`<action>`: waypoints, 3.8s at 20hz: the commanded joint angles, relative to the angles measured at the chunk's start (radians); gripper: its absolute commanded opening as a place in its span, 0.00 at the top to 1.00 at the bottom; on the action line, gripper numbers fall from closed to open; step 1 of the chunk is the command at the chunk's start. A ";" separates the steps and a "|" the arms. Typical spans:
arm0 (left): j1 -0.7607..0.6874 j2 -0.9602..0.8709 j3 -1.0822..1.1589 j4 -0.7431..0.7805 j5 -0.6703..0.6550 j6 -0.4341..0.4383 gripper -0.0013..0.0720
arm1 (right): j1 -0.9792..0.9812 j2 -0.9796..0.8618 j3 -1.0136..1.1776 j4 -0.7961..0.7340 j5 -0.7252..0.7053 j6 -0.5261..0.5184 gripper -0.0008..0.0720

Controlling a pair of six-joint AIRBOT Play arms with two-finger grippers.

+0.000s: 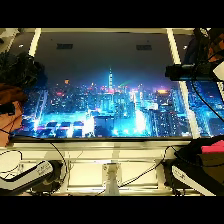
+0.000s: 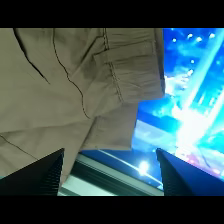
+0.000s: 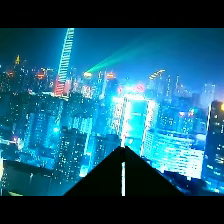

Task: Fold the clothes and pants, and hang the long-sleeved shirts on hangers.

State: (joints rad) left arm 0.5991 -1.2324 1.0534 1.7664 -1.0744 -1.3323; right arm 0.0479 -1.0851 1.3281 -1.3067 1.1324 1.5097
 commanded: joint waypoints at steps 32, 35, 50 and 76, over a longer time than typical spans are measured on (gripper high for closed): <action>-0.134 -0.251 0.000 0.297 0.168 -0.400 0.97 | 0.001 0.000 0.000 0.000 0.000 0.000 0.97; -0.154 -0.216 0.000 0.297 0.162 -0.399 0.97 | 0.001 0.000 0.000 0.000 0.000 0.000 0.97; -0.566 0.199 0.000 -0.068 0.197 -0.388 0.97 | 0.000 0.000 0.000 -0.025 -0.001 -0.034 0.97; -1.250 0.257 0.043 -0.077 0.913 -0.388 0.97 | 0.000 0.000 0.000 -0.056 -0.105 -0.039 0.50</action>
State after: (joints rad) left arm -0.6788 -1.0122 1.0710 1.5208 -0.0975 -1.7214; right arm 0.0479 -1.0855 1.3281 -1.3586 1.0286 1.4734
